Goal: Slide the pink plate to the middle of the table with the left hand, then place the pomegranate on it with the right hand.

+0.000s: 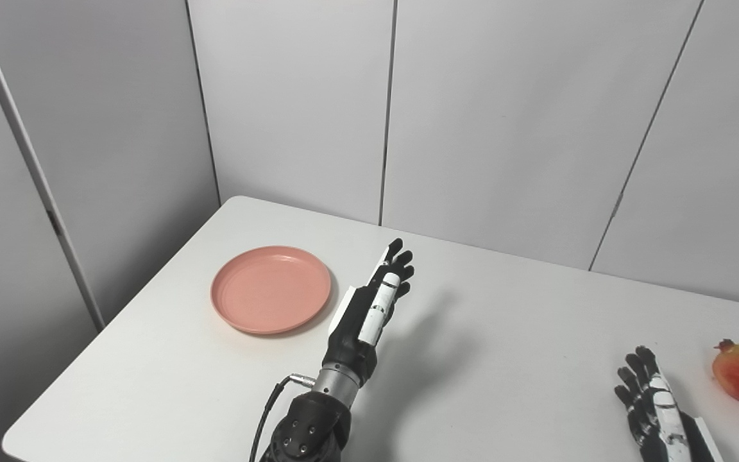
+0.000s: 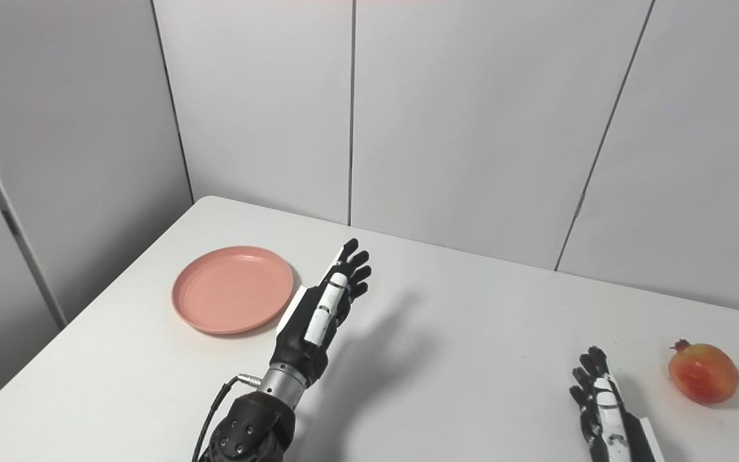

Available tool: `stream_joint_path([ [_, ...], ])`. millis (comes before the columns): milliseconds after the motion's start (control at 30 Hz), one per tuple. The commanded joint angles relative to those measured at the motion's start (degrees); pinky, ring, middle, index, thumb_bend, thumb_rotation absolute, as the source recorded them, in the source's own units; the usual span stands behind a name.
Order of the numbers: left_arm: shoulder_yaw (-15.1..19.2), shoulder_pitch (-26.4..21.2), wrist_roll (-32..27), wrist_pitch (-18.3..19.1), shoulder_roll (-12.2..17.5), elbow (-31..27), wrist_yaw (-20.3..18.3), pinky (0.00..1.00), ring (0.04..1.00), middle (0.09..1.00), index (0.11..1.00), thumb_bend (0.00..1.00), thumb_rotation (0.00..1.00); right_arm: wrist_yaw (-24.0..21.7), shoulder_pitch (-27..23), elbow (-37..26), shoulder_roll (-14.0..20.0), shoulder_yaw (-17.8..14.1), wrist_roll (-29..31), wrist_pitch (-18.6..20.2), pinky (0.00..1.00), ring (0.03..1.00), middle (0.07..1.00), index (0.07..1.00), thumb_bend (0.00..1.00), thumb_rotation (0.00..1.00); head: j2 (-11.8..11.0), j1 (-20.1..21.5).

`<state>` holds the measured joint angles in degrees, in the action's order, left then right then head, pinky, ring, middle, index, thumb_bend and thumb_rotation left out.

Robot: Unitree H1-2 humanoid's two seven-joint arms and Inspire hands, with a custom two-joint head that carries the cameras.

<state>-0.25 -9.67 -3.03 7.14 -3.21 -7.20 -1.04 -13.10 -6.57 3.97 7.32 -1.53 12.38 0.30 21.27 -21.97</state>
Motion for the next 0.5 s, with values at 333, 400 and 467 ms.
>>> stream_joint_path([
  [333,2.54,-5.11,-0.99,-0.10,3.45,-5.65,0.23,0.96,0.962,0.976,0.970,0.42,1.00,0.19,0.61,0.01,-0.70,0.51,-0.07,-0.04,1.00,1.000,1.000,1.000,0.03,1.00,-0.88,-0.14],
  [400,3.36,-5.57,-1.29,0.07,4.10,-6.05,0.30,0.96,0.961,0.976,0.969,0.44,1.00,0.22,0.66,0.02,-0.76,0.59,-0.17,-0.18,1.00,1.000,1.000,1.000,0.03,1.00,-0.97,-0.08],
  [467,4.19,-6.00,-1.37,-0.12,5.02,-6.12,0.15,0.96,0.962,0.978,0.972,0.44,1.00,0.30,0.70,-0.05,-0.83,0.64,-0.21,-0.17,1.00,1.000,1.000,1.000,0.03,1.00,-1.20,-0.06],
])
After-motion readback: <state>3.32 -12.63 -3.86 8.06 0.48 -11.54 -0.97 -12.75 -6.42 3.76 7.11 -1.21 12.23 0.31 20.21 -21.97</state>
